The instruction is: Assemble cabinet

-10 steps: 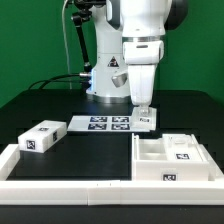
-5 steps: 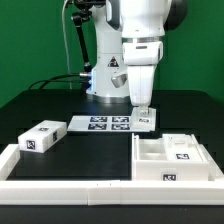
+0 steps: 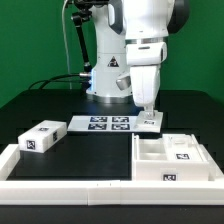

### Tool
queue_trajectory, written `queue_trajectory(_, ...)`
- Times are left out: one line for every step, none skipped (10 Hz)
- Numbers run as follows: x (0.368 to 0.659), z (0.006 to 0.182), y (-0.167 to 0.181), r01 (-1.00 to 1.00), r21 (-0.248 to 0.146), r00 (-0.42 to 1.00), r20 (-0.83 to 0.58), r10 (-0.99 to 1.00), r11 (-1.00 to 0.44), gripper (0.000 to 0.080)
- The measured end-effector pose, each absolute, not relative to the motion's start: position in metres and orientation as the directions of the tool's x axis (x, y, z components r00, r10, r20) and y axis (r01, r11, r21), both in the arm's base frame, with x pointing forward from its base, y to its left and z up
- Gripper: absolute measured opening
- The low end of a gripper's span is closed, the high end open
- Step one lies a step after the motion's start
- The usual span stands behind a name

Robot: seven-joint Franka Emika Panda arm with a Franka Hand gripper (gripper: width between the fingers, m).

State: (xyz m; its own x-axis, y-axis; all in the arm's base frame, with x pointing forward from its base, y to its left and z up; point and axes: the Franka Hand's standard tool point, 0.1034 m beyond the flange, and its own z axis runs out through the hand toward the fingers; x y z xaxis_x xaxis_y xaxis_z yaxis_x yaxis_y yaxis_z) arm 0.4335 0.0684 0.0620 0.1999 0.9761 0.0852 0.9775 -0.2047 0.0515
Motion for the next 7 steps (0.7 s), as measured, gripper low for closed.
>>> queue_trajectory(0.4342, 0.0623, 0.07, 0.975, 0.066, 0.206, 0.094, 0.974, -0.213, 0.0069)
queue_trajectory(0.4336, 0.0615, 0.0695, 0.975, 0.063, 0.208, 0.093, 0.974, -0.214, 0.0069)
queue_trajectory(0.4362, 0.0611, 0.0719, 0.974, 0.078, 0.205, 0.104, 0.973, -0.213, 0.0069)
queue_trajectory(0.4365, 0.0603, 0.0719, 0.974, 0.077, 0.205, 0.105, 0.973, -0.214, 0.0069)
queue_trajectory(0.437, 0.061, 0.0735, 0.971, 0.094, 0.209, 0.115, 0.971, -0.22, 0.0069)
queue_trajectory(0.4361, 0.0603, 0.0727, 0.971, 0.09, 0.211, 0.114, 0.971, -0.222, 0.0069)
queue_trajectory(0.4363, 0.0601, 0.0723, 0.971, 0.09, 0.211, 0.114, 0.971, -0.221, 0.0069)
